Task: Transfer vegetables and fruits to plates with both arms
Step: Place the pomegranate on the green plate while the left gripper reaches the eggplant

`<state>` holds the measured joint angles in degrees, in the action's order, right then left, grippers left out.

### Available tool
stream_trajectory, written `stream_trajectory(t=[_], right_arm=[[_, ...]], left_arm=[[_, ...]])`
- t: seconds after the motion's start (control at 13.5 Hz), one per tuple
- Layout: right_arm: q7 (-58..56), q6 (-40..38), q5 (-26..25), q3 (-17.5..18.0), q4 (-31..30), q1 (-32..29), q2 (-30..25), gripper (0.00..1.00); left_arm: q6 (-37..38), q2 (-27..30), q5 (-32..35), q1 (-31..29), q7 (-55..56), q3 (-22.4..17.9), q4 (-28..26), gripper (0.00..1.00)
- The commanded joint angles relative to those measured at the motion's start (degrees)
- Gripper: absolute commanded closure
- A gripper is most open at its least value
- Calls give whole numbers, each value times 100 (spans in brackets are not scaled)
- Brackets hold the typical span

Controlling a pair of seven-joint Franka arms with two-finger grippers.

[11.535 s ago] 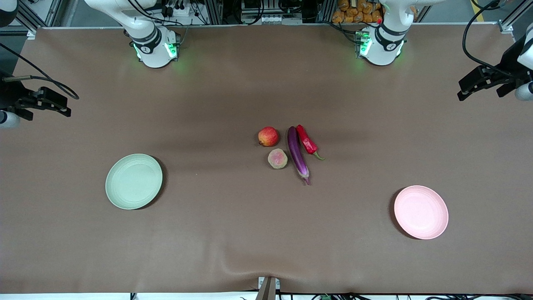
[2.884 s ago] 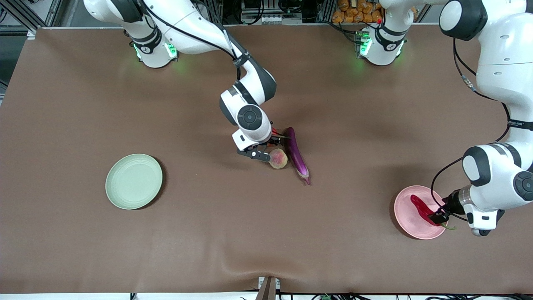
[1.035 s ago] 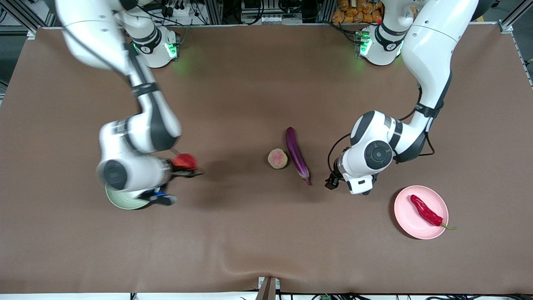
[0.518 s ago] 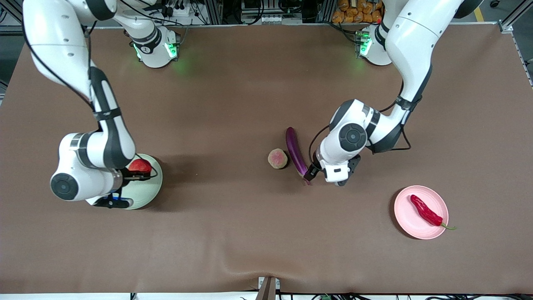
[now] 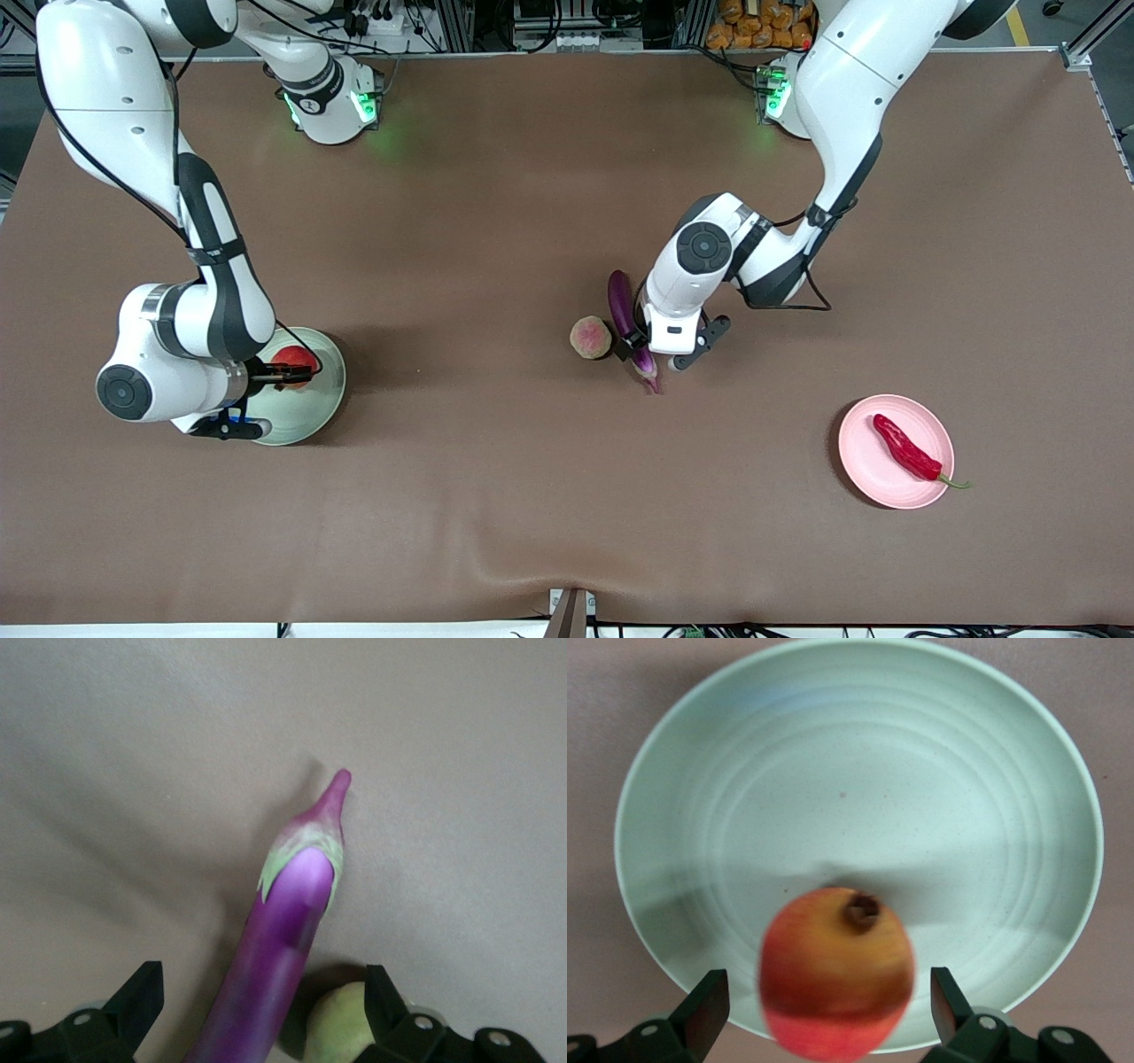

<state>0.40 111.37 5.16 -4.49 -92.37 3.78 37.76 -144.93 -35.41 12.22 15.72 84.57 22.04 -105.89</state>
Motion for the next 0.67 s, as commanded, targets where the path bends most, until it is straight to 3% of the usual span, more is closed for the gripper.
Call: stream_trajectory(t=[0.0,0.3,0.59], right_arm=[[-180,-1,-42,62,165,-140,-119,0],[-164,-36,19,133,456,-18,-146,0],[608,-186,521,133,658,201,-155,0]], left_arm=[[-491,96,105,220,51,-24,-361,0],[-554,113,114,256,51,-24,-538,3],[-554,183,184,230,51,-24,-652,4]])
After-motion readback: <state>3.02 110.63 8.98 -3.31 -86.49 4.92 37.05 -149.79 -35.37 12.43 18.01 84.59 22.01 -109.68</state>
